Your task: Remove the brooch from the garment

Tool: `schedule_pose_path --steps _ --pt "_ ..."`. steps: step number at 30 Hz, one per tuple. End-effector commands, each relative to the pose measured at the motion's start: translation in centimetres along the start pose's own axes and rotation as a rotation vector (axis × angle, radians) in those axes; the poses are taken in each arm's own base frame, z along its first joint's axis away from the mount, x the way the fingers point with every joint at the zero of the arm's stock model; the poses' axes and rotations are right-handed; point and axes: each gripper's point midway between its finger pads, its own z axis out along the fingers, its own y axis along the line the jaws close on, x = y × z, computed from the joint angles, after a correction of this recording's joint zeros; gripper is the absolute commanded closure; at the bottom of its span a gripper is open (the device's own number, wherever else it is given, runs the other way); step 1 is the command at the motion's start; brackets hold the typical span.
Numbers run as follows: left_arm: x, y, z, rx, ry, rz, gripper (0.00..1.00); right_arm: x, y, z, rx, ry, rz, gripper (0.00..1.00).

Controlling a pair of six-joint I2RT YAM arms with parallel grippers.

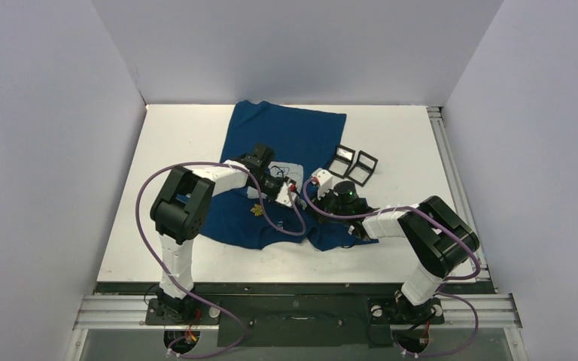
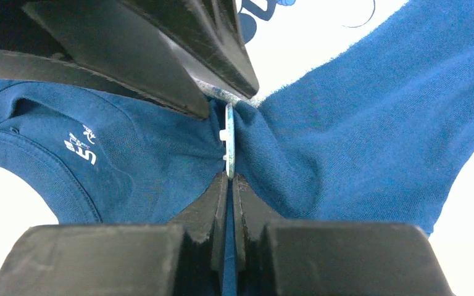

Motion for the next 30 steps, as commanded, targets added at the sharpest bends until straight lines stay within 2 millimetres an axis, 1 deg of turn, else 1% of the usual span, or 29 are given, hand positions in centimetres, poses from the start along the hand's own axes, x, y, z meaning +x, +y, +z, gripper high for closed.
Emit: schedule_pose_path --steps 1,4,6,9,10,11,13,15,18,22,26,30 --pt "-0.9 2.8 0.4 -0.037 -0.019 0.052 0.69 -1.4 0.2 -0.3 0.004 -0.052 -0.042 1.00" --pt "-1.1 2.1 0.9 0.000 -0.022 0.061 0.77 -1.6 0.0 -0.3 0.011 -0.059 -0.043 1.00" --pt "-1.1 1.1 1.2 0.035 -0.020 0.072 0.82 -1.7 0.0 -0.4 0.013 -0.067 -0.044 1.00" --pt "-1.2 0.0 1.4 0.073 -0.016 0.082 0.86 -2.0 0.1 -0.6 0.007 -0.087 -0.049 1.00" --pt "-1.2 -0.1 1.4 0.082 -0.014 0.084 0.88 -2.4 0.2 -0.6 0.001 -0.102 -0.056 1.00" --pt "-1.2 -0.6 1.4 0.096 -0.011 0.082 0.89 -2.7 0.2 -0.6 -0.002 -0.108 -0.066 0.98" --pt "-1.4 -0.9 1.2 0.101 -0.009 0.081 0.92 -3.0 0.3 -0.7 -0.008 -0.115 -0.080 0.92" --pt "-1.5 -1.1 1.0 0.100 -0.002 0.083 0.96 -3.2 0.4 -0.8 -0.016 -0.121 -0.091 0.89" --pt "-1.6 -1.6 0.8 0.107 0.003 0.066 1.00 -3.3 0.4 -0.6 -0.018 -0.118 -0.121 0.87" --pt "-1.8 -1.8 0.8 0.109 -0.001 0.050 1.00 -3.4 0.7 -0.4 -0.028 -0.113 -0.161 0.83" --pt "-1.9 -1.7 0.7 0.111 -0.003 0.040 1.00 -3.9 0.3 -0.4 0.006 -0.120 -0.199 0.78" --pt "-2.1 -1.4 0.7 0.110 -0.008 0.039 1.00 -4.5 -0.1 -0.5 0.039 -0.134 -0.235 0.78"
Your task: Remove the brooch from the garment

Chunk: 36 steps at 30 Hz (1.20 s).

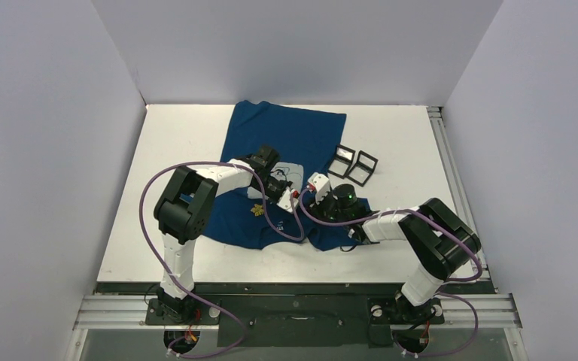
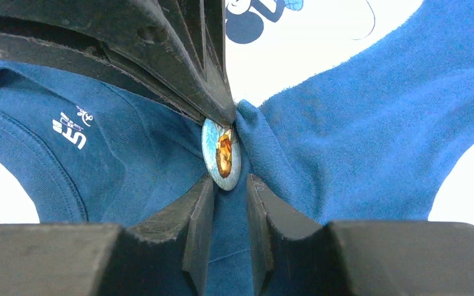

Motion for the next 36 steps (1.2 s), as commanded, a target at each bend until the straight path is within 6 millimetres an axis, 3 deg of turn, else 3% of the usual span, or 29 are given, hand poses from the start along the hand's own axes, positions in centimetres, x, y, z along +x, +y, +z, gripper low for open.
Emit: schedule_pose_path --steps 1,18,20,23,24,25,27,29,31,36 --pt "-1.5 -0.4 -0.3 0.026 -0.018 -0.017 1.00 -4.7 -0.7 -0.2 0.040 -0.126 -0.111 0.78" --pt "-1.3 -0.4 0.0 0.041 -0.024 -0.043 1.00 -6.3 0.4 0.0 0.012 -0.151 -0.164 0.79" --pt "-1.3 -0.3 0.0 0.042 -0.024 -0.042 1.00 -6.2 0.5 0.0 0.005 -0.145 -0.168 0.84" --pt "-1.3 -0.4 -0.1 0.045 -0.024 -0.044 1.00 -5.8 0.5 0.1 0.004 -0.125 -0.181 1.00" --pt "-1.3 -0.3 -0.1 0.044 -0.023 -0.043 1.00 -5.6 0.5 0.1 0.004 -0.121 -0.189 1.00" --pt "-1.3 -0.3 -0.1 0.044 -0.022 -0.047 0.98 -5.5 0.5 0.0 0.003 -0.119 -0.192 1.00" --pt "-1.4 0.0 -0.4 0.028 -0.020 -0.064 0.64 -5.5 0.2 -0.2 0.004 -0.119 -0.185 1.00" --pt "-1.5 0.7 -1.2 -0.009 -0.029 -0.095 0.47 -5.9 0.1 -0.5 -0.008 -0.132 -0.156 1.00" --pt "-1.8 1.3 -2.7 -0.055 -0.036 -0.119 0.39 -6.3 0.0 -0.8 -0.029 -0.152 -0.128 1.00" --pt "-1.6 3.3 -7.3 -0.217 -0.072 -0.286 0.33 -7.1 0.6 -1.2 -0.093 -0.195 -0.067 1.00"
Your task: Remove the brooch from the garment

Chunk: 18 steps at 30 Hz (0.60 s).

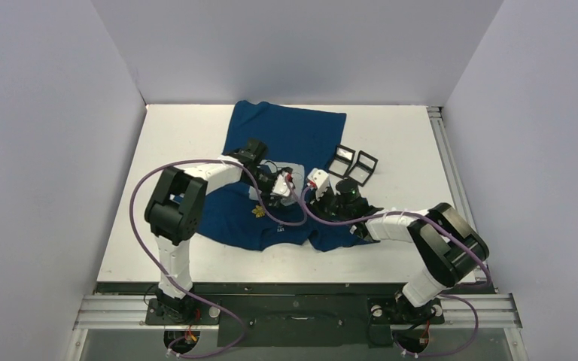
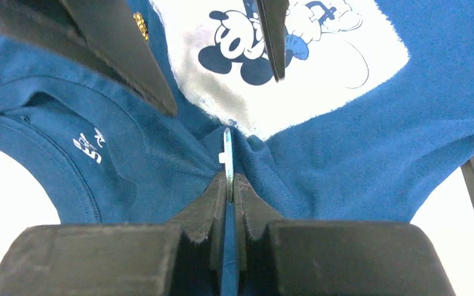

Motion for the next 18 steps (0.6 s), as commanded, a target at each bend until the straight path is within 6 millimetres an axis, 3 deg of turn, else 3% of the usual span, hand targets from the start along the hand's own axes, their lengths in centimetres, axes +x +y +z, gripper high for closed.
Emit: schedule_pose_path --steps 1,5,7,12,13,18 --pt "-2.9 2.9 -6.1 -0.189 -0.118 -0.142 0.32 -5.1 0.0 -0.4 -0.058 -0.173 0.023 1.00" --pt "-4.0 3.7 -9.4 -0.317 -0.241 -0.335 0.31 -5.8 -0.1 -0.5 -0.072 -0.224 0.131 1.00" --pt "-4.4 3.6 -10.2 -0.372 -0.291 -0.435 0.31 -6.0 -0.2 -0.4 -0.077 -0.244 0.183 1.00" --pt "-5.0 2.0 -9.9 -0.451 -0.418 -0.706 0.23 -6.8 -0.4 -0.5 -0.095 -0.287 0.277 1.00" --pt "-5.8 2.5 -10.2 -0.465 -0.474 -0.749 0.23 -6.6 -0.3 -0.4 -0.099 -0.283 0.297 1.00" --pt "-5.8 1.7 -8.7 -0.503 -0.558 -0.884 0.25 -5.7 0.2 -0.3 -0.133 -0.265 0.343 1.00"
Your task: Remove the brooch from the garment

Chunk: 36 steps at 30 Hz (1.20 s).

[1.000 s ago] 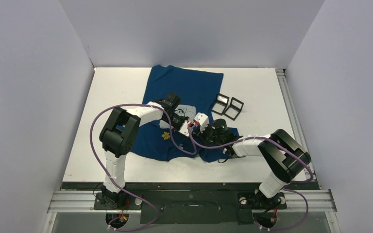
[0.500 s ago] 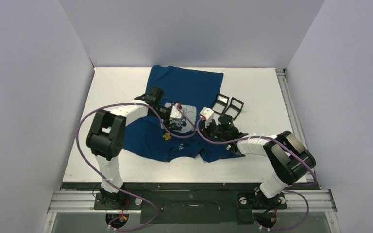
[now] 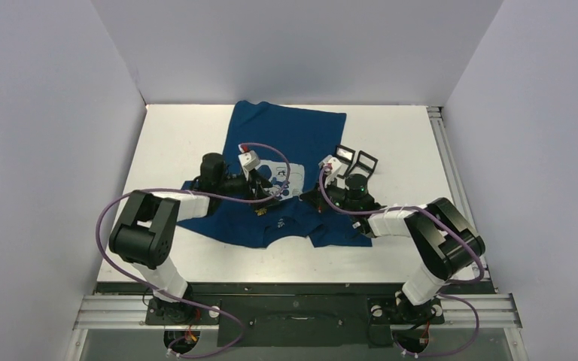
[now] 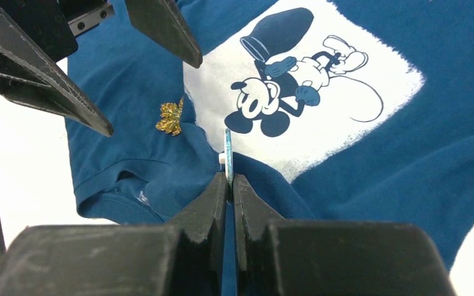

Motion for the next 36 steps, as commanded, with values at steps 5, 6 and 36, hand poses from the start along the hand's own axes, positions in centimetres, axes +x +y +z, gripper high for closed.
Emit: schedule_pose_path --steps 5,6,36 --pt "-3.8 -1.8 2.5 0.000 -0.188 -0.087 0.28 -0.3 0.7 0.0 -0.075 -0.052 0.085 1.00" --pt "-3.5 -2.0 3.0 0.011 -0.182 -0.097 0.28 -0.3 0.7 0.0 -0.075 -0.053 0.095 1.00" --pt "-1.4 -1.3 6.7 0.060 -0.212 -0.228 0.46 -0.2 0.4 -0.4 -0.112 -0.070 0.180 1.00"
